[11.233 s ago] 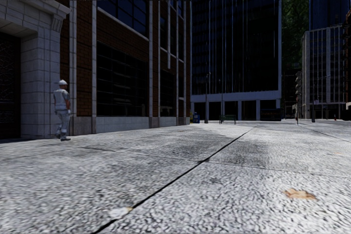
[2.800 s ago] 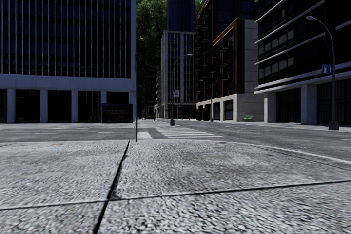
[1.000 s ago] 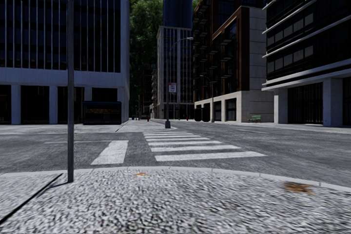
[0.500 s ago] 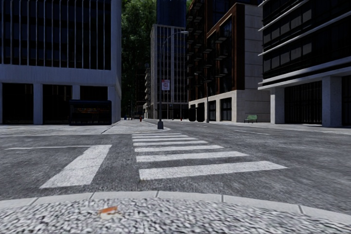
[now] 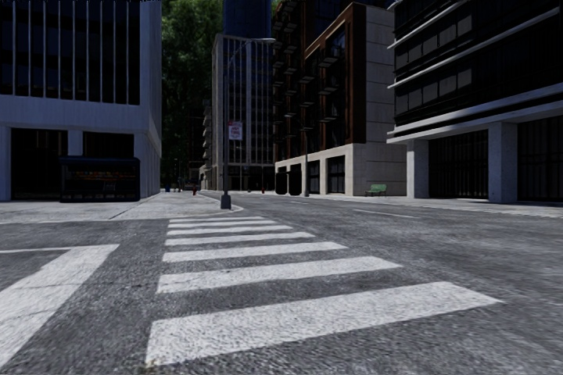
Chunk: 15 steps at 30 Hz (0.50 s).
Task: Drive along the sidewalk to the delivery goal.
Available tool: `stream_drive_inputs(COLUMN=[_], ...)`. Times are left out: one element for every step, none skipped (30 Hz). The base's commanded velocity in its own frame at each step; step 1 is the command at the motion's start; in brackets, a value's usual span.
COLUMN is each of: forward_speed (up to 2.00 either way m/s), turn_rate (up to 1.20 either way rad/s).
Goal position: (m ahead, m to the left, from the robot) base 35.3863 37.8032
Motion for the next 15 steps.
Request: stream_drive_inputs(forward_speed=[2.00, 2.00, 2.00, 2.00, 2.00, 2.00, 2.00, 2.00, 2.00, 2.00, 2.00, 2.00, 2.00, 2.00, 2.00], turn_rate=[0.00, 0.00, 0.00, 0.00, 0.00, 0.00, 0.00, 0.00, 0.00, 0.00, 0.00, 0.00, 0.00, 0.14, 0.33])
